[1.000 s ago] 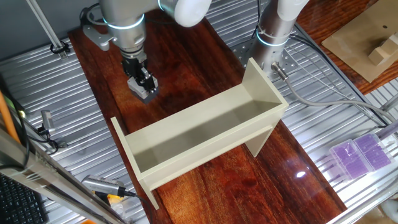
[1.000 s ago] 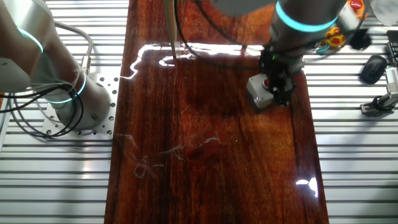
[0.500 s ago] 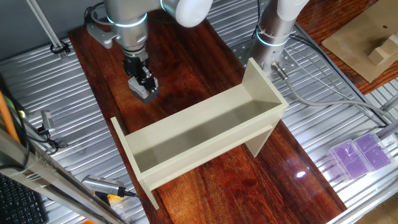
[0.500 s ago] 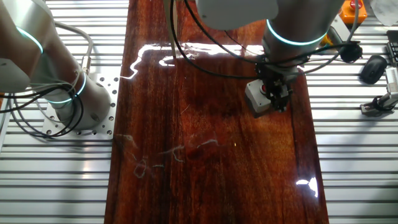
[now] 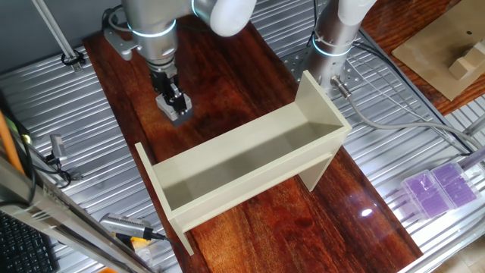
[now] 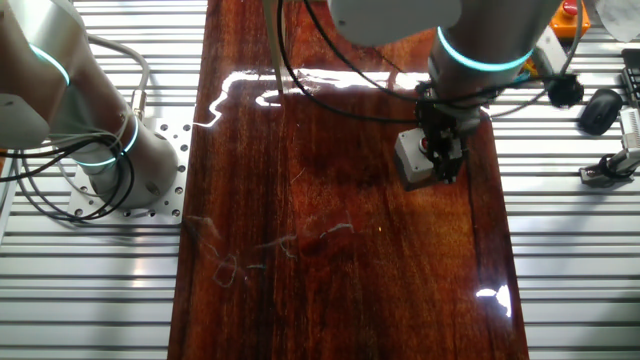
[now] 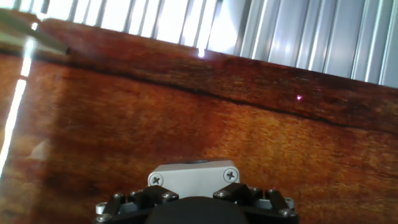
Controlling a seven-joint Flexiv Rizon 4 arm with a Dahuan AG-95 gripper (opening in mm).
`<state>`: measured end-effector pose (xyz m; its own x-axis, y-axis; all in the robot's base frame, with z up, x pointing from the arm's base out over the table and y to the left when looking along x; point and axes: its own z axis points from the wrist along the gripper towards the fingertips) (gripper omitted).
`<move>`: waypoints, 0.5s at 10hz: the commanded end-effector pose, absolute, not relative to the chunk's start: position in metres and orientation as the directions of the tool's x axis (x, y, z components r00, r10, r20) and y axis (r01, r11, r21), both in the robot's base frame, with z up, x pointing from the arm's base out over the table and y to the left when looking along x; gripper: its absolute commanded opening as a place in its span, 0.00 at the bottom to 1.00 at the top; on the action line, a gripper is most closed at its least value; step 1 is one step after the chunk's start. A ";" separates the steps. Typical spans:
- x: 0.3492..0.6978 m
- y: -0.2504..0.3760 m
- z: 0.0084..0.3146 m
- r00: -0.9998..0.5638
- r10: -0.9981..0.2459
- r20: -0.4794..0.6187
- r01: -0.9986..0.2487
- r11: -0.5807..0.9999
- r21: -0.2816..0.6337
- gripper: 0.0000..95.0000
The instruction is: Take the object down from the shelf
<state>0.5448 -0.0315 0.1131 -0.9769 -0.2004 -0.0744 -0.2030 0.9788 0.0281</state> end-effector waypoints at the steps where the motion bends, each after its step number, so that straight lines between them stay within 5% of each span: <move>1: 0.547 -0.036 0.089 -0.978 -0.179 -0.106 -0.183 0.983 0.024 0.00; 5: 0.547 -0.036 0.090 -0.987 -0.129 -0.092 -0.132 0.991 0.030 0.00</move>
